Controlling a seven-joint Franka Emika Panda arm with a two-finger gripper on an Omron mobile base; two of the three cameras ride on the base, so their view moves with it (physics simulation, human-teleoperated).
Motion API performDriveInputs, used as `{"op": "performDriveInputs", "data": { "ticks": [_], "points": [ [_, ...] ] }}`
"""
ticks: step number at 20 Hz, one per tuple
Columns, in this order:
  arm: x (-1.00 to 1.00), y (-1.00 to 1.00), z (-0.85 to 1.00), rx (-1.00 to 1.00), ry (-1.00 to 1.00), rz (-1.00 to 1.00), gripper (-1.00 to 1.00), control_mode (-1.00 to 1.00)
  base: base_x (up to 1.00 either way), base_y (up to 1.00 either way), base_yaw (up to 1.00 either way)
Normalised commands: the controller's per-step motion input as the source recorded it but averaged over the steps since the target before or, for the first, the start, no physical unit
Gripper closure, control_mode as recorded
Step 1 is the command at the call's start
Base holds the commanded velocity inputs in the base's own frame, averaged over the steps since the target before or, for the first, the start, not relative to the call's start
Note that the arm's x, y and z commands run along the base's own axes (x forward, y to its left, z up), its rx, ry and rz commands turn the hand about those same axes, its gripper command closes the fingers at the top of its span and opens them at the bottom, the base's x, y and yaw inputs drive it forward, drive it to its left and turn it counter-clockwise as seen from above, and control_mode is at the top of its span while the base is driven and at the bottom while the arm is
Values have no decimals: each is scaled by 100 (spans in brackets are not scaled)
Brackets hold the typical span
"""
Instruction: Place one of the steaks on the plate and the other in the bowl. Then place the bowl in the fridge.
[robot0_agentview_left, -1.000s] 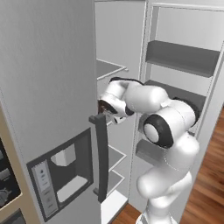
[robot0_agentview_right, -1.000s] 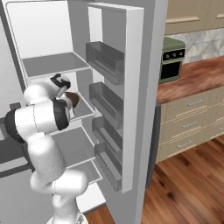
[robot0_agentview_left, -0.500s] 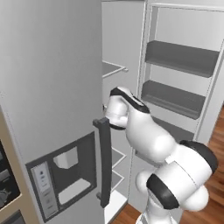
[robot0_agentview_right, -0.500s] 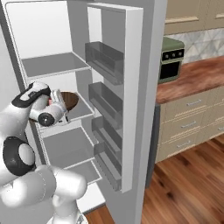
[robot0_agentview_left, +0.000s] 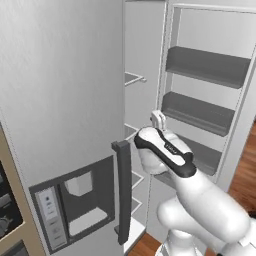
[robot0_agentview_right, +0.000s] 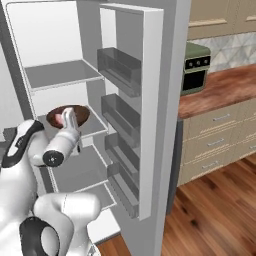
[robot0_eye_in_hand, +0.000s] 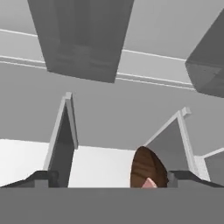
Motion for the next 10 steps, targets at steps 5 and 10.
{"op": "performDriveInputs", "data": {
  "ticks": [5, 10],
  "points": [
    [-85, -45, 86, 7, 16, 2, -100, -100, 0, 0, 0],
    [-100, -19, 96, 3, 8, 4, -100, -100, 0, 0, 0]
  ]
}}
